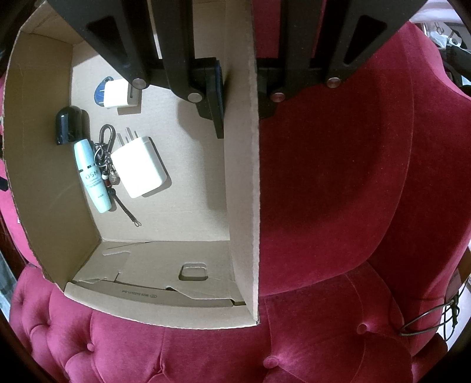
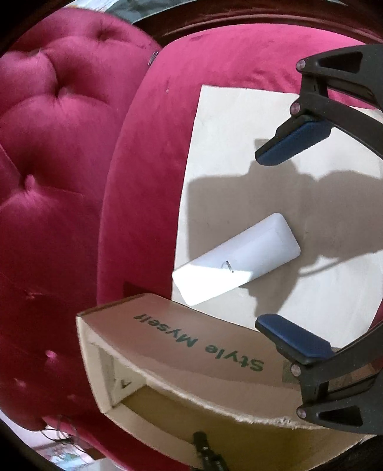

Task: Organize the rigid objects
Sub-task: 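Withdraw the right gripper from the box toward the white power bank, then grasp the white power bank lengthwise with the right gripper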

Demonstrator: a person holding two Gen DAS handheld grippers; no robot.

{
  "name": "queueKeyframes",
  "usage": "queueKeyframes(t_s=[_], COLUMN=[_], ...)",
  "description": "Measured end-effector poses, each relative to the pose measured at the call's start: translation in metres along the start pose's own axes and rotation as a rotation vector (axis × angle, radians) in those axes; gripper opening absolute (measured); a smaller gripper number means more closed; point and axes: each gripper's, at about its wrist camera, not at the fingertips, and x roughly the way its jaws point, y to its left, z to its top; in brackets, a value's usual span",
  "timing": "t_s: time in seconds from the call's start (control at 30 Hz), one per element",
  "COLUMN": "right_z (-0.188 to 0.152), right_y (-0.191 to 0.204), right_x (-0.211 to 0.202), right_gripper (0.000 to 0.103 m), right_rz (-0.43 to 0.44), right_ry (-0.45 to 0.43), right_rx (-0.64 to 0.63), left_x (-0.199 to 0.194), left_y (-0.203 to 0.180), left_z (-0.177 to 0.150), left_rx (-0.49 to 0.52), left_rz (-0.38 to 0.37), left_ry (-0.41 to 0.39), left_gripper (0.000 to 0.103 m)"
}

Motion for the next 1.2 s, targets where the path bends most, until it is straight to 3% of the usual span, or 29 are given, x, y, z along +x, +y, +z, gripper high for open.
queueKeyframes(t_s=[0.83, 1.13, 1.2], right_z=[0.02, 0.018, 0.017], right_y=[0.007, 0.014, 0.014], right_x=[0.055, 0.06, 0.058], right_gripper=[0.102, 0.079, 0.063], right_rz=[0.078, 0.064, 0.047], right_ry=[0.1, 0.123, 0.118], right_rx=[-0.173, -0.201, -0.198], left_x=[0.001, 0.001, 0.001], left_y=[0.001, 0.001, 0.001], left_z=[0.002, 0.002, 0.002], left_rx=[0.001, 0.002, 0.001], left_rz=[-0.001, 0.0, 0.0], left_ry=[0.004, 0.004, 0.004], left_gripper=[0.014, 0.014, 0.014])
